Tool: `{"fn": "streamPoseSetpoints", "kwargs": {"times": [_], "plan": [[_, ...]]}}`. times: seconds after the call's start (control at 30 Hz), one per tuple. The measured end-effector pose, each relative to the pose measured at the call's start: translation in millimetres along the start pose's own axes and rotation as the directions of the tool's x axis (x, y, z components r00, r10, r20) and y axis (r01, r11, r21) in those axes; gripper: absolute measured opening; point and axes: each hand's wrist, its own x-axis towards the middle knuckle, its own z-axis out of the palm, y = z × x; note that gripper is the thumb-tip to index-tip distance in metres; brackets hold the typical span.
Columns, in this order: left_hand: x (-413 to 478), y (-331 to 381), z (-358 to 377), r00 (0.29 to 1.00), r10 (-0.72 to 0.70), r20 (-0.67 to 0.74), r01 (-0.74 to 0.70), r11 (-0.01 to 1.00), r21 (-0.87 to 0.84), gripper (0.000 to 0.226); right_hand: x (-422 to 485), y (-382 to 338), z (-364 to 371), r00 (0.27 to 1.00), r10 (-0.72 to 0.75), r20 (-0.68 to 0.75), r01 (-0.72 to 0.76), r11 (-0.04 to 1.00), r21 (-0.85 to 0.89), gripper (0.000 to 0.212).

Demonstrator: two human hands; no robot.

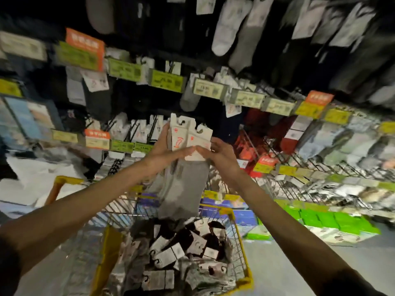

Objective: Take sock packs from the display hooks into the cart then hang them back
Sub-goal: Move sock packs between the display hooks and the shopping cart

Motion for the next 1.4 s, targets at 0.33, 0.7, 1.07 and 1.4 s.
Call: {"fn": "streamPoseSetpoints", "kwargs": {"times": [0.33, 0.7, 1.07, 1.4], "plan": [[21.6, 60.7, -8.5, 0.972, 0.205, 0.116, -0.206, 0.979, -0.005, 0.119, 6.9, -74.3, -7.0, 0.993, -0.1, -0.06, 0.098, 0.995, -0.036, 0.04], [69.1, 152.2, 19.2, 0.89, 0.436, 0.132, -0.447, 0.892, 0.069, 0.092, 36.4, -151.0, -30.4, 0.948, -0.284, -0.146, 0.291, 0.956, 0.031, 0.04], [126.7, 182.8, 87.5, 0.876, 0.475, 0.083, -0.481, 0.874, 0.075, 0.041, 68.9, -195.7, -92.8, 0.895, -0.391, -0.216, 0.417, 0.904, 0.092, 0.034], [184.2, 220.5, 142.7, 0.897, 0.442, 0.016, -0.443, 0.896, 0.027, 0.044, 106.5, -234.8, -148.9, 0.832, -0.508, -0.223, 0.534, 0.843, 0.068, 0.04]]}}
